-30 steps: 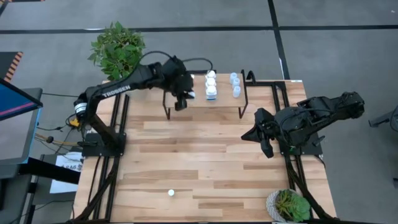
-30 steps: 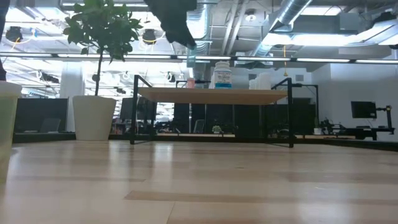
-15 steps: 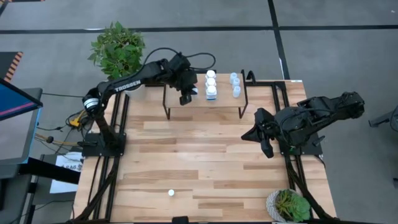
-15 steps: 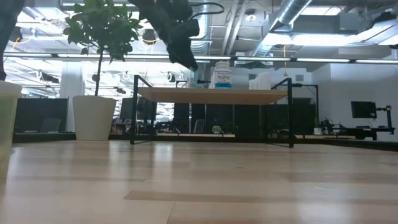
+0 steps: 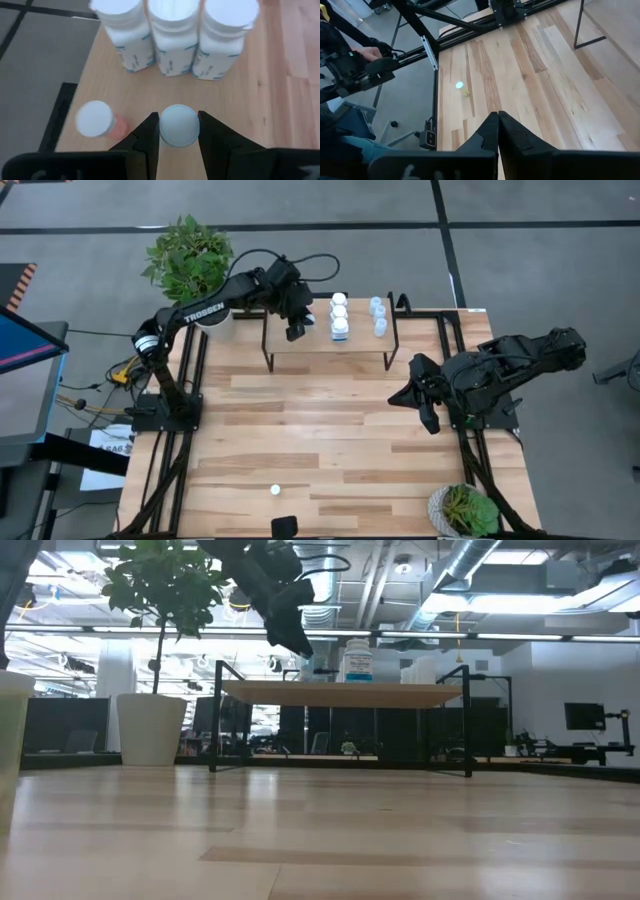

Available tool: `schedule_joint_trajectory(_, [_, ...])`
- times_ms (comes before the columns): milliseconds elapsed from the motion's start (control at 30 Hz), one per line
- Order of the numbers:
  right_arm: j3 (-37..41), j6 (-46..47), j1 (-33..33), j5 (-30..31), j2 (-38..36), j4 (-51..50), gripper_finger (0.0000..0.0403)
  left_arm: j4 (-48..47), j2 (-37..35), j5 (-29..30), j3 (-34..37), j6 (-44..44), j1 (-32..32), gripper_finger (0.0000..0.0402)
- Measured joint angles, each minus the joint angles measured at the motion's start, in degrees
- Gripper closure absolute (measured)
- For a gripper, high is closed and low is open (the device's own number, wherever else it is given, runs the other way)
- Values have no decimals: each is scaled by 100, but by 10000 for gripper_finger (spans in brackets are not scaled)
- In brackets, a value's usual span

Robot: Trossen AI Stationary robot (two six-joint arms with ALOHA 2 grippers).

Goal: Pick and place medicine bottles onto shelf by color
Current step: Put the blue medicine bottle on the shelf

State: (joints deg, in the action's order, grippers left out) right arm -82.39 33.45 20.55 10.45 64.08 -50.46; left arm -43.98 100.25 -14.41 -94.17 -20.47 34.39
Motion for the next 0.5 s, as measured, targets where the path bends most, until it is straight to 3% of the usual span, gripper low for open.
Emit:
schedule_joint_trajectory(200, [0,2,-2,1,0,-8,379,-11,8,-94,0,-7,-30,309])
schedule_joint_trajectory(500, [0,15,0,-1,1,-7,379,-57,11,-22,0,-4,-29,270])
